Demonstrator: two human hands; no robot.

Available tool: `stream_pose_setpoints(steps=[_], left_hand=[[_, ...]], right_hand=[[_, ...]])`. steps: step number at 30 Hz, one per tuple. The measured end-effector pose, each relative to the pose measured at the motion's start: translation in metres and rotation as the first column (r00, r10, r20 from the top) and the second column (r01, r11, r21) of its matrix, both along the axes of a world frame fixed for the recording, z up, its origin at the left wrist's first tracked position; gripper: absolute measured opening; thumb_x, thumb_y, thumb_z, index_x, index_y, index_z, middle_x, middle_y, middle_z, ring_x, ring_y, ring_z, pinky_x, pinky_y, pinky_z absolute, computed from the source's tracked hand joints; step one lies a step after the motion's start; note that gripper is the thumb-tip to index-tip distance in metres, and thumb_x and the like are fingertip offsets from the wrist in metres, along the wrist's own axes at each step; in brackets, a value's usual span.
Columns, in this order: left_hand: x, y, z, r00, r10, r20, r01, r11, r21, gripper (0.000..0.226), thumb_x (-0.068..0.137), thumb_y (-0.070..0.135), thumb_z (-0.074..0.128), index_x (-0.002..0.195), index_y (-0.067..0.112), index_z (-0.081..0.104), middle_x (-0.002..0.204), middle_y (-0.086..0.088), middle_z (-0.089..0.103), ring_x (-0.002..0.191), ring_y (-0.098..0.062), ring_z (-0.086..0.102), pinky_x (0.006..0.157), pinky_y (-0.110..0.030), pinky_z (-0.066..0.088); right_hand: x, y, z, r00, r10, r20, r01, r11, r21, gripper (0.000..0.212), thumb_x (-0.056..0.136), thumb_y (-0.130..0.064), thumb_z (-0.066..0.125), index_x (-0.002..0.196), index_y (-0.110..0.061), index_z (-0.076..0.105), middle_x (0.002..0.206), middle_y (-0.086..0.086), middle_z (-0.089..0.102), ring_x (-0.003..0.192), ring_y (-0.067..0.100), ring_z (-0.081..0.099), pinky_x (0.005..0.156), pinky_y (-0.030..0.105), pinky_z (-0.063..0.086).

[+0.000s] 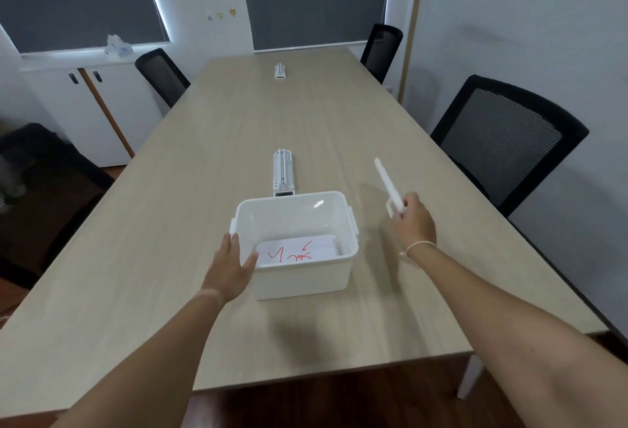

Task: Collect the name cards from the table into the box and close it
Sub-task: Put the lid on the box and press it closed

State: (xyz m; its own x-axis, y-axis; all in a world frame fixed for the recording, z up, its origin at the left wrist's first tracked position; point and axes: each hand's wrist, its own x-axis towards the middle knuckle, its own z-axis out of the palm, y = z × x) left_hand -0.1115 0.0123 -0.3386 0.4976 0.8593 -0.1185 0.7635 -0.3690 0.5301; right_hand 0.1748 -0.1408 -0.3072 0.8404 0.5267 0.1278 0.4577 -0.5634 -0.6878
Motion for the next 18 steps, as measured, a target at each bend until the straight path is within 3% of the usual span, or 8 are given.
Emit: stream_pose_setpoints(steps=[3,6,9,14,16,18], left_hand=[[-0.003,0.002,0.008,1.0,-0.004,0.009,0.004,1.0,-0.031,0.068,0.097,0.033,0.04,0.152,0.007,0.01,0.161,-0.007,0.013,0.146,-0.026,0.019,0.117,-0.038,0.02],[0.001,0.008,0.023,0.987,0.022,0.162,-0.013,0.998,-0.054,0.059,0.096,0.028,0.043,0.148,0.007,0.023,0.154,-0.01,0.032,0.141,-0.027,0.033,0.112,-0.037,0.026],[0.007,0.015,0.042,0.964,0.122,0.236,-0.1,0.99,-0.103,0.062,0.098,0.029,0.041,0.151,0.008,0.017,0.158,-0.008,0.025,0.145,-0.024,0.028,0.115,-0.032,0.021],[0.011,0.032,0.076,0.828,0.298,0.474,-0.228,0.953,-0.201,0.058,0.098,0.029,0.039,0.151,0.013,0.022,0.157,-0.01,0.028,0.145,-0.022,0.028,0.116,-0.031,0.021],[0.011,0.036,0.088,0.745,0.347,0.569,-0.245,0.937,-0.251,0.058,0.098,0.03,0.04,0.15,0.014,0.023,0.156,-0.009,0.029,0.144,-0.021,0.029,0.115,-0.031,0.022],[0.009,0.038,0.097,0.698,0.374,0.611,-0.238,0.926,-0.294,0.059,0.097,0.033,0.04,0.151,0.016,0.022,0.157,-0.006,0.028,0.144,-0.022,0.028,0.115,-0.033,0.022]], right_hand=[[0.004,0.011,0.035,0.998,-0.056,-0.041,0.064,0.974,0.218,0.012,0.089,-0.006,0.042,0.101,-0.007,0.045,0.088,0.011,0.053,0.081,0.031,0.054,0.072,0.042,0.046],[0.004,0.023,0.069,0.999,-0.019,0.039,0.003,0.929,0.37,0.017,0.091,-0.008,0.043,0.107,-0.002,0.046,0.086,0.009,0.052,0.077,0.027,0.051,0.071,0.042,0.046],[-0.005,0.039,0.099,0.995,0.039,0.088,-0.078,0.858,0.508,0.016,0.091,-0.009,0.045,0.106,-0.003,0.048,0.077,0.0,0.049,0.073,0.022,0.047,0.066,0.033,0.038],[-0.02,0.067,0.128,0.984,0.142,-0.11,-0.022,0.703,0.711,0.01,0.089,-0.013,0.049,0.097,-0.018,0.045,0.083,-0.003,0.053,0.071,0.012,0.048,0.062,0.017,0.04],[-0.023,0.073,0.131,0.953,0.197,-0.232,0.032,0.693,0.721,0.015,0.089,-0.013,0.051,0.105,-0.015,0.051,0.085,-0.005,0.055,0.073,0.009,0.051,0.059,0.009,0.041],[-0.023,0.077,0.125,0.898,0.254,-0.358,0.071,0.721,0.689,0.026,0.09,-0.012,0.053,0.115,-0.01,0.054,0.094,0.0,0.055,0.075,0.012,0.053,0.056,0.01,0.044]])
